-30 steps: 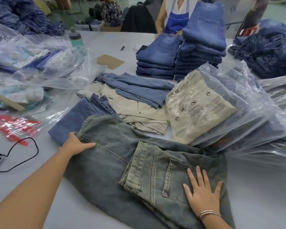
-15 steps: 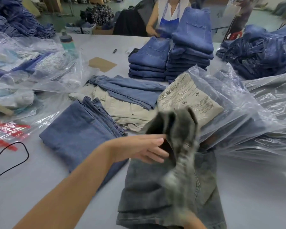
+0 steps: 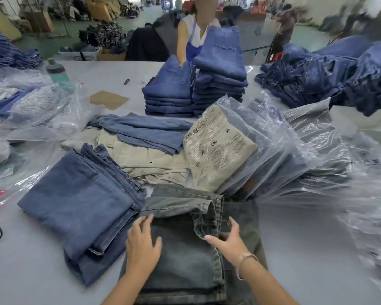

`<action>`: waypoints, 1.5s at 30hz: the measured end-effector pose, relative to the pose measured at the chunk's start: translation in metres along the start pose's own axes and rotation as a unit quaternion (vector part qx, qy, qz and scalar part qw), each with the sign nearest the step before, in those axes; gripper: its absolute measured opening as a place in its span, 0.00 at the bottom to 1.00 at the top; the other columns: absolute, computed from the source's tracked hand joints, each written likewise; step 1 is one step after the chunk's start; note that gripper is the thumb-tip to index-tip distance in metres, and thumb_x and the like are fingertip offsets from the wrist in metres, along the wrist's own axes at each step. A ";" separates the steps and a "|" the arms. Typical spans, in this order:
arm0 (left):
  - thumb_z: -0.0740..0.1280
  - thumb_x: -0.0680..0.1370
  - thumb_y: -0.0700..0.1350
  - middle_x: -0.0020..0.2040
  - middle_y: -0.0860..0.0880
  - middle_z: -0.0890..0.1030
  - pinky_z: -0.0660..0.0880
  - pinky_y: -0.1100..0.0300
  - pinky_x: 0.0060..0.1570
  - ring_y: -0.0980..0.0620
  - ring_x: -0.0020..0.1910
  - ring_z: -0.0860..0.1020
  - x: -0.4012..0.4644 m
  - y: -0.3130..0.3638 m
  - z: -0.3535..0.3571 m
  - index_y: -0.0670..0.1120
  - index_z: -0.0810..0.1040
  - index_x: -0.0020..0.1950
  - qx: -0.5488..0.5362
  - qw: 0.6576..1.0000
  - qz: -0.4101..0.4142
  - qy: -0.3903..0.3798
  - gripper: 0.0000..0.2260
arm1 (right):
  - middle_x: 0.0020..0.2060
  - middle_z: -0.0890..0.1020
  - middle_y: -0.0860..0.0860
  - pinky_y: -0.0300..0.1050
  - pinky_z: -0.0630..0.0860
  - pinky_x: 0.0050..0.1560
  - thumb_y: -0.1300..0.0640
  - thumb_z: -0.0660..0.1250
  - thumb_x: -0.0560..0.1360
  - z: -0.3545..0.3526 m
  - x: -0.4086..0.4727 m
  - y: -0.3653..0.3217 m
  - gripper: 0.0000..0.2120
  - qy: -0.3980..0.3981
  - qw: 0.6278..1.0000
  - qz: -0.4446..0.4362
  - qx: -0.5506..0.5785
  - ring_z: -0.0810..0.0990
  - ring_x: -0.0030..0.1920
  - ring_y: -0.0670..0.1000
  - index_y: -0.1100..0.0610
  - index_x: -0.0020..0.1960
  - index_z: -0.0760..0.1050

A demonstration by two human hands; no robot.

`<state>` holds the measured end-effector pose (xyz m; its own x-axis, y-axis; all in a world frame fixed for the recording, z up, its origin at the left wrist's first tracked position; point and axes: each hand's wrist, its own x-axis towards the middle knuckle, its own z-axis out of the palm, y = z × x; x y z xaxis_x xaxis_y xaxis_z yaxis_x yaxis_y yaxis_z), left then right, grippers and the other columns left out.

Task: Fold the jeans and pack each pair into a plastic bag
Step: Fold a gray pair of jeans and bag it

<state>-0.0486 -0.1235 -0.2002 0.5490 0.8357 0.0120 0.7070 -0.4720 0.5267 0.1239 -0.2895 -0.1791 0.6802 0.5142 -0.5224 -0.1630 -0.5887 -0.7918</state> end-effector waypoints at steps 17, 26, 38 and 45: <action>0.73 0.71 0.56 0.35 0.50 0.82 0.75 0.67 0.31 0.56 0.33 0.79 0.131 0.037 -0.109 0.45 0.84 0.36 -0.484 0.811 0.043 -0.327 0.14 | 0.30 0.78 0.61 0.41 0.73 0.28 0.66 0.66 0.44 -0.107 -0.075 -0.044 0.21 -0.123 0.940 0.008 0.318 0.75 0.25 0.53 0.71 0.36 0.80; 0.60 0.81 0.54 0.54 0.50 0.80 0.70 0.59 0.51 0.52 0.52 0.76 0.143 0.004 -0.038 0.51 0.77 0.53 0.119 0.931 0.130 -0.321 0.10 | 0.36 0.80 0.48 0.36 0.71 0.33 0.51 0.62 0.79 -0.087 -0.036 0.026 0.06 0.010 0.996 0.060 -0.073 0.75 0.32 0.45 0.50 0.48 0.77; 0.59 0.75 0.68 0.64 0.57 0.73 0.57 0.53 0.64 0.54 0.66 0.69 0.137 0.042 -0.037 0.60 0.69 0.68 0.159 0.936 0.123 -0.290 0.24 | 0.44 0.79 0.52 0.40 0.70 0.46 0.47 0.66 0.76 0.008 0.034 -0.010 0.15 0.079 0.991 0.049 -0.098 0.75 0.45 0.51 0.57 0.55 0.76; 0.73 0.66 0.40 0.37 0.46 0.77 0.70 0.62 0.38 0.55 0.35 0.75 0.114 0.071 -0.065 0.40 0.78 0.36 -0.244 0.838 0.059 -0.484 0.05 | 0.22 0.72 0.46 0.36 0.65 0.27 0.56 0.70 0.74 -0.032 0.013 -0.065 0.12 -0.056 0.996 -0.066 -0.031 0.68 0.23 0.44 0.54 0.33 0.74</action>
<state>0.0352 -0.0438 -0.1067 0.8739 0.0606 -0.4822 0.4852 -0.1674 0.8582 0.1666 -0.2647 -0.1245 0.6080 0.6536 -0.4507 -0.0311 -0.5476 -0.8362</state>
